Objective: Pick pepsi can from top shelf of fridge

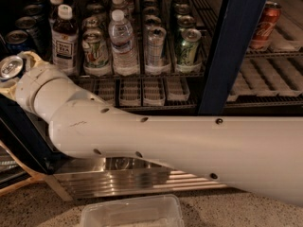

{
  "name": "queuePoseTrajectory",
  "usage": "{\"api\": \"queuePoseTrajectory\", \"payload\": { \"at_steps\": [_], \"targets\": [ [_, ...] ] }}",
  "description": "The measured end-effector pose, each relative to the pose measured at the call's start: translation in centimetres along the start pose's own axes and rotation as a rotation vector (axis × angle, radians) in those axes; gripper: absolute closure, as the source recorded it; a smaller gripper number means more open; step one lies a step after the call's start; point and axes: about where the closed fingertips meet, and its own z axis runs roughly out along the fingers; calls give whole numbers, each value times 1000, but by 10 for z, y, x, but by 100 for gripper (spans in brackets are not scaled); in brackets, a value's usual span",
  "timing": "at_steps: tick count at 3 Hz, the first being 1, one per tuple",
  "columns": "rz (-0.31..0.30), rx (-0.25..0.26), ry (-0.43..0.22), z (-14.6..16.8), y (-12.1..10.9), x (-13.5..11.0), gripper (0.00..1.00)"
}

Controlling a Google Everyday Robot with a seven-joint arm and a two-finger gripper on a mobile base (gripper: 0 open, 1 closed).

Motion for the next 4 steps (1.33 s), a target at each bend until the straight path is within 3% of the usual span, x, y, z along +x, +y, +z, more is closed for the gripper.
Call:
{"api": "queuePoseTrajectory", "payload": {
  "at_steps": [1, 2, 3, 4],
  "targets": [
    [78, -52, 7, 4, 2, 0, 100],
    [257, -98, -20, 5, -38, -10, 100],
    [297, -98, -35, 1, -58, -12, 100],
    [354, -81, -84, -15, -104, -26, 100]
  ]
}}
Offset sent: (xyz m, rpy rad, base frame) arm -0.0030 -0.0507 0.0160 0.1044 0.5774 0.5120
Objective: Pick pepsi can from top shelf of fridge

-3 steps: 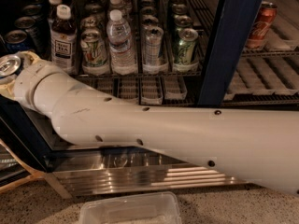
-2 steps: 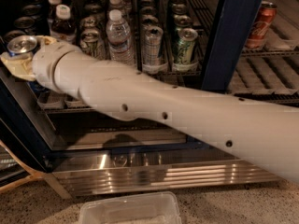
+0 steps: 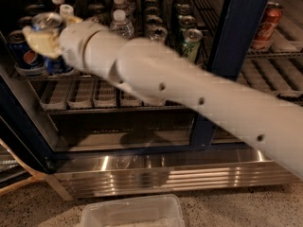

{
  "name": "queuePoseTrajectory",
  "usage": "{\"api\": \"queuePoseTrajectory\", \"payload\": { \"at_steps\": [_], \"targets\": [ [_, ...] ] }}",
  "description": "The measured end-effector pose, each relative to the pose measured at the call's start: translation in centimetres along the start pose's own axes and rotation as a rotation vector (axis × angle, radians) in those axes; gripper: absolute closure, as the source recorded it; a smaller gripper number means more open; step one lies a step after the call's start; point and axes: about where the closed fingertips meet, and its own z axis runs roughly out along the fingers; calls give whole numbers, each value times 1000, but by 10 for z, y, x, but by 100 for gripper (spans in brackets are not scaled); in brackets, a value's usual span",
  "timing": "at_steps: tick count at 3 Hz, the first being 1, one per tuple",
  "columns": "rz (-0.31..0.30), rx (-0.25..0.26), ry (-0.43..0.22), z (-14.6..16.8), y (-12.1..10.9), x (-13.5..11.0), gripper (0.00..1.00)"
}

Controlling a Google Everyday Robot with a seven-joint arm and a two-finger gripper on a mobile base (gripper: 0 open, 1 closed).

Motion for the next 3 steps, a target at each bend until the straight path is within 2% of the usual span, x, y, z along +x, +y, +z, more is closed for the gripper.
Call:
{"api": "queuePoseTrajectory", "payload": {
  "at_steps": [1, 3],
  "targets": [
    [8, 24, -21, -30, -33, -30, 100],
    [10, 16, -20, -30, -32, -28, 100]
  ]
}}
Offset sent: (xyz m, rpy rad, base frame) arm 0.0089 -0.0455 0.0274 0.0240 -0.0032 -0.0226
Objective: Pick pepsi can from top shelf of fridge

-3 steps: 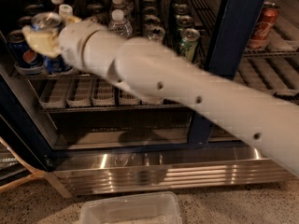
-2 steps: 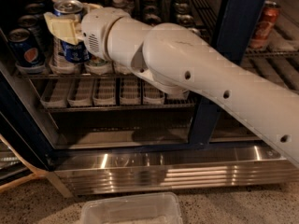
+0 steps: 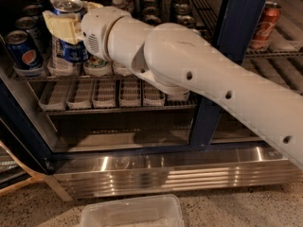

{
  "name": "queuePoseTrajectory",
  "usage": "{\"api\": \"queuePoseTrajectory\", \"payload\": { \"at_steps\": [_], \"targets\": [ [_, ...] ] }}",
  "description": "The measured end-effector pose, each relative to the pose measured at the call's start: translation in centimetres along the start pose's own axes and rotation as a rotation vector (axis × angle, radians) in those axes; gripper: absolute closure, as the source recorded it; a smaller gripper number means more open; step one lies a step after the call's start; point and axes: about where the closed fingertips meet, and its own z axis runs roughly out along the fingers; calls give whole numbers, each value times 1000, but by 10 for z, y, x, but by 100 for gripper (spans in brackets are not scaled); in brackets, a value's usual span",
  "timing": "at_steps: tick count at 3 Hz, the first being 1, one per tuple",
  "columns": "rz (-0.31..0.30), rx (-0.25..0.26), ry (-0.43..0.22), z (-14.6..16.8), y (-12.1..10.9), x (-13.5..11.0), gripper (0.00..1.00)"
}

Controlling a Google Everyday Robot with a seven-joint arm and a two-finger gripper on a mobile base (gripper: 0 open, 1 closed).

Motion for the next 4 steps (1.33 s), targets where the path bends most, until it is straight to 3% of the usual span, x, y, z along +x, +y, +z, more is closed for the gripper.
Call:
{"api": "queuePoseTrajectory", "payload": {
  "at_steps": [2, 3, 4],
  "targets": [
    [26, -10, -10, -2, 1, 0, 100],
    [47, -38, 7, -5, 21, 2, 100],
    [47, -38, 7, -5, 21, 2, 100]
  ]
}}
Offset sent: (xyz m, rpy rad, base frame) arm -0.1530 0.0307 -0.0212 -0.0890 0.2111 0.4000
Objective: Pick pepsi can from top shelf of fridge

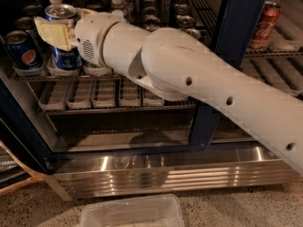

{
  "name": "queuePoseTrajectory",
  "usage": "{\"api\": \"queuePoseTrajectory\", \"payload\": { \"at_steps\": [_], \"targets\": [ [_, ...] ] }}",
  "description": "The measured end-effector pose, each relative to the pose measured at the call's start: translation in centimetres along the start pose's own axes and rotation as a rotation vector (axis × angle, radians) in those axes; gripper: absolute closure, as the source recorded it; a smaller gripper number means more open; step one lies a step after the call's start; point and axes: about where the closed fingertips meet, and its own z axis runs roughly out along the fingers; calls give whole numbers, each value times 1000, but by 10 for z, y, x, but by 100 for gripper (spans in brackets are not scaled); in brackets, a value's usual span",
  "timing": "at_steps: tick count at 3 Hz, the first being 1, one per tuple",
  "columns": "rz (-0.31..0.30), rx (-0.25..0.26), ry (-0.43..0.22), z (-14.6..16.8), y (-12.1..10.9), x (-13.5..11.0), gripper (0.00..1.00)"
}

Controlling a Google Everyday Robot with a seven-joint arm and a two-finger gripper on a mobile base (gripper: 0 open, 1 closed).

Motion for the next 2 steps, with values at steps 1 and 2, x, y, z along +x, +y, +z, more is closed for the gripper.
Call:
{"api": "queuePoseTrajectory", "payload": {
  "at_steps": [1, 2],
  "targets": [
    [2, -84, 37, 2, 16, 9, 100],
    [16, -179, 78, -3, 37, 26, 100]
  ]
}}
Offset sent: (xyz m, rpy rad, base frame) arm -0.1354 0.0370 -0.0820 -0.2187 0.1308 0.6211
